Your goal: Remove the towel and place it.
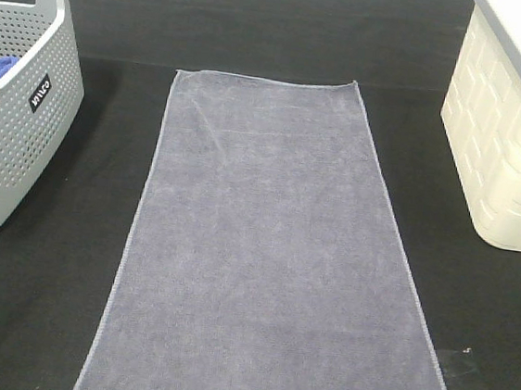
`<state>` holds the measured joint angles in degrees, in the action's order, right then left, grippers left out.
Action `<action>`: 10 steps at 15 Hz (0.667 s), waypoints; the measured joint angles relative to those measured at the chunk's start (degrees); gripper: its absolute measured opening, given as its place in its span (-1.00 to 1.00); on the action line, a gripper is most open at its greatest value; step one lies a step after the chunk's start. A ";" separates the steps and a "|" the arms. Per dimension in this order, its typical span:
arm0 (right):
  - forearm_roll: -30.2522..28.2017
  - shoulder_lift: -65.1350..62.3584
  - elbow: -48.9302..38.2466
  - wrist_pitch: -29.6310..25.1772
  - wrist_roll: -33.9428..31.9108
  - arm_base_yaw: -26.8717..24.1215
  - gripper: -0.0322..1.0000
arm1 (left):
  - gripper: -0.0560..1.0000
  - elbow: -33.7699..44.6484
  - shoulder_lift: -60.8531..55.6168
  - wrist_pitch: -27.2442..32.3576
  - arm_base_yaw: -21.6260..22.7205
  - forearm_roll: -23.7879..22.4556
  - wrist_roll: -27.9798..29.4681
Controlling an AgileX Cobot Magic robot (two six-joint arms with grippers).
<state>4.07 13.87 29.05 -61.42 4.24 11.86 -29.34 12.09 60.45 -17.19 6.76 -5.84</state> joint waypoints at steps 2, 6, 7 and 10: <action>0.00 0.00 0.00 0.00 0.00 -0.29 0.76 | 0.40 0.00 -0.11 0.00 2.98 0.00 -0.06; 0.29 -4.81 -0.11 0.06 0.00 -9.63 0.76 | 0.40 0.00 -7.05 -0.17 10.71 0.00 -0.06; 0.29 -7.05 -0.11 0.06 0.00 -10.20 0.76 | 0.40 0.00 -9.11 -0.17 10.77 0.00 -0.06; 0.46 -12.66 -0.11 0.06 0.00 -10.54 0.76 | 0.40 0.00 -12.32 -0.23 11.46 0.00 -0.11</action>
<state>4.53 1.20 28.93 -61.36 4.24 1.32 -29.34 -0.23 60.22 -5.73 6.76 -5.96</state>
